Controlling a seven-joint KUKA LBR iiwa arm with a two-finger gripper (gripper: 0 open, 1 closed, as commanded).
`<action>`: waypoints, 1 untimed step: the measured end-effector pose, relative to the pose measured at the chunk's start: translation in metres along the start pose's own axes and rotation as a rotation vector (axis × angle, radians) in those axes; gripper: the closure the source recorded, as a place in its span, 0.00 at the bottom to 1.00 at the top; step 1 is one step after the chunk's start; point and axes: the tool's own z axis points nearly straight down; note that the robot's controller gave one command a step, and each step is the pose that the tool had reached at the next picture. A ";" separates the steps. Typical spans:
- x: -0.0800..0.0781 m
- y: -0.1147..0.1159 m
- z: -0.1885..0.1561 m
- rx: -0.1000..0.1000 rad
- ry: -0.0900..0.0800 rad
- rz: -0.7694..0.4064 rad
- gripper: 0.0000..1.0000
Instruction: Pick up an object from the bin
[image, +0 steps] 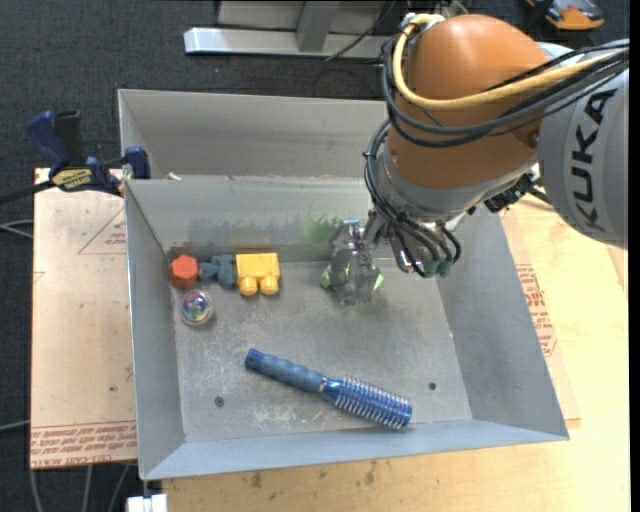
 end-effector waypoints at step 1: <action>0.001 0.000 0.005 0.001 0.009 0.000 0.00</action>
Offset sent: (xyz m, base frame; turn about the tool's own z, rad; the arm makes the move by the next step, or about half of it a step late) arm 0.0000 0.0000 0.0000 0.0000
